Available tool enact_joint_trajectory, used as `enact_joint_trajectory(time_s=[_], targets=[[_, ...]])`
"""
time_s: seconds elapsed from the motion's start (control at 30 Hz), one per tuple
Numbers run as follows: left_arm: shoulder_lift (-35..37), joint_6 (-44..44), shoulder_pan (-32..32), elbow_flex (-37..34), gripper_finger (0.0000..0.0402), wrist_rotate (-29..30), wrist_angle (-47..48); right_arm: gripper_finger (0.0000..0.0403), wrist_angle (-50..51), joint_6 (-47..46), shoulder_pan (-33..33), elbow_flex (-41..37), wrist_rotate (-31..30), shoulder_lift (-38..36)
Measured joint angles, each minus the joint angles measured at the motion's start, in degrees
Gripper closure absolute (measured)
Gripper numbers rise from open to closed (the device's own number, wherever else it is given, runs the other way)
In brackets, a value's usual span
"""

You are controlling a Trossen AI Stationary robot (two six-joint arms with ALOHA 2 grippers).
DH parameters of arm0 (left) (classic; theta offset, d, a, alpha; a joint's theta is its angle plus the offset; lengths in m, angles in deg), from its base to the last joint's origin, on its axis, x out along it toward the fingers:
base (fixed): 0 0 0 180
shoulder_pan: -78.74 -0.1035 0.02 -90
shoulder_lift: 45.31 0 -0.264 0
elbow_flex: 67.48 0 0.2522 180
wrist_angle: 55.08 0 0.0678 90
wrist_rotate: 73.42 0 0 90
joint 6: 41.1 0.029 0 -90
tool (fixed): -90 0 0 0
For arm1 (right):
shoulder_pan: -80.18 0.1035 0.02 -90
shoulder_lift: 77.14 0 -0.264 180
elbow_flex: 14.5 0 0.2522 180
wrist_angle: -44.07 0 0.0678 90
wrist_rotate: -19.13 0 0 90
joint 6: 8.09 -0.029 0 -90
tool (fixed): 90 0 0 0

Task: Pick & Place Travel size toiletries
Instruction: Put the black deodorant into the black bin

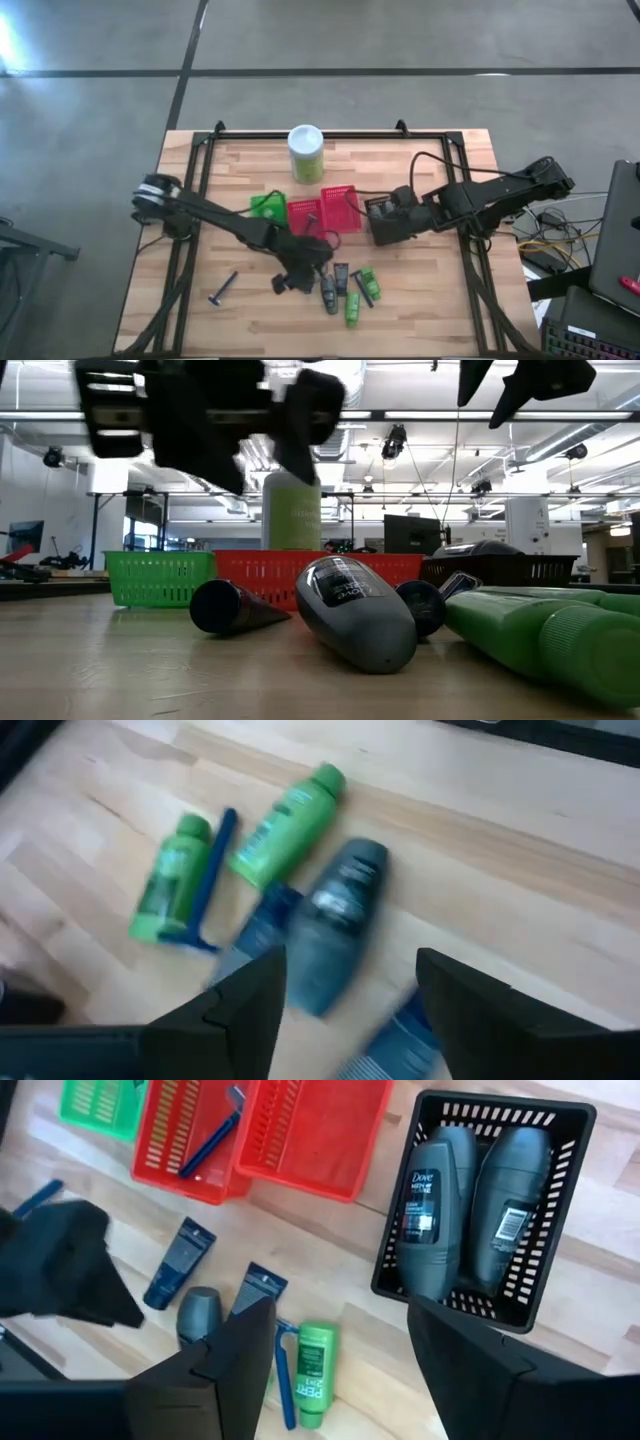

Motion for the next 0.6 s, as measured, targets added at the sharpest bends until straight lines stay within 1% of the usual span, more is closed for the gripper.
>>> enact_joint_trajectory(time_s=[0.07, 0.17, 0.27, 0.43, 0.53, 0.6], targets=[[-3.21, 1.19, -0.03, 3.30, 0.0161, -1.24, 1.76, 0.0173, 0.01, 1.08, 0.00, 0.00, 0.51, 0.00], [-7.73, 3.59, -0.06, 7.67, 0.0152, -1.51, 5.03, 0.0168, 0.29, 2.42, 0.00, 0.00, 0.75, -0.13], [-10.31, 4.74, -0.30, 10.66, 0.0147, -1.51, 6.61, 0.0161, 1.00, 2.63, 0.00, 0.00, 1.30, -0.83], [-10.96, 7.10, -1.06, 12.44, 0.0139, -1.58, 6.13, 0.0150, 3.49, 3.08, 0.02, 0.00, 1.50, -2.53], [-12.16, 6.74, -1.45, 12.24, 0.0132, -4.39, 6.23, 0.0144, 4.55, 3.88, 0.00, -0.01, 1.49, -3.73], [-13.05, 6.65, -1.43, 11.88, 0.0127, -5.04, 6.47, 0.0141, 5.13, 3.89, 0.00, 0.00, 1.48, -4.32]])
